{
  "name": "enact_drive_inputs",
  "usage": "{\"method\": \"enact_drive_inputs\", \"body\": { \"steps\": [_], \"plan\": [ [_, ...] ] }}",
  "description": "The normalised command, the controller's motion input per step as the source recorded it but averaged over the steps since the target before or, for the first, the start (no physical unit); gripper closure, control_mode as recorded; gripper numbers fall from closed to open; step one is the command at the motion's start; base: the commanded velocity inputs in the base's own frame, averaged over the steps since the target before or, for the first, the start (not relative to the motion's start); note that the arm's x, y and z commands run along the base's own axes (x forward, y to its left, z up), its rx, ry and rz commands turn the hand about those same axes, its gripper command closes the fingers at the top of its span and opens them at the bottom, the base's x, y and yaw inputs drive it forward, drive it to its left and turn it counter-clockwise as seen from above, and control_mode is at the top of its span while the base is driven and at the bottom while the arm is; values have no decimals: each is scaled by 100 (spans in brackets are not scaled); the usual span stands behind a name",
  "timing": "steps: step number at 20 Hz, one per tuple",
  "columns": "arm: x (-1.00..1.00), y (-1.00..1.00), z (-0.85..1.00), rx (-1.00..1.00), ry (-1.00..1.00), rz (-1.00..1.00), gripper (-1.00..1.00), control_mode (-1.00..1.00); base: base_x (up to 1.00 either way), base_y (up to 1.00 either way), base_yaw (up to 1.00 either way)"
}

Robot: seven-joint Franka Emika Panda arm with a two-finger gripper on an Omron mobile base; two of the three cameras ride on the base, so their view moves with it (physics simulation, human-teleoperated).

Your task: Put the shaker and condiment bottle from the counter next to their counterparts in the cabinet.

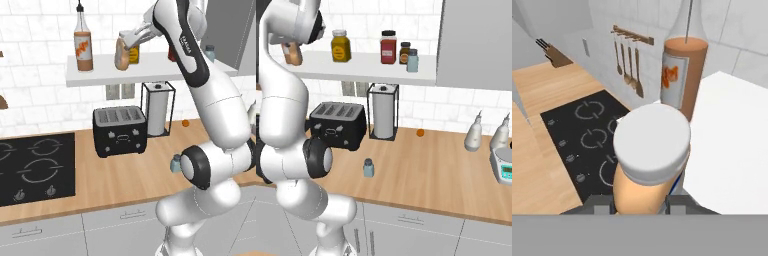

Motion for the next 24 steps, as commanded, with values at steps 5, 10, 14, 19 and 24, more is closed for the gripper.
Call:
{"method": "enact_drive_inputs", "body": {
  "steps": [5, 10, 14, 19, 24],
  "plan": [
    [25, 5, -25, 4, -3, 0, 100, -100, 0, 0, 0],
    [35, 9, -1, 4, 0, 0, 100, -100, 0, 0, 0],
    [27, 14, -13, 0, 0, 0, 100, -100, 0, 0, 0],
    [25, 1, -4, 0, 3, 0, 100, -100, 0, 0, 0],
    [37, 0, -9, 0, 0, 0, 100, -100, 0, 0, 0]
  ]
}}
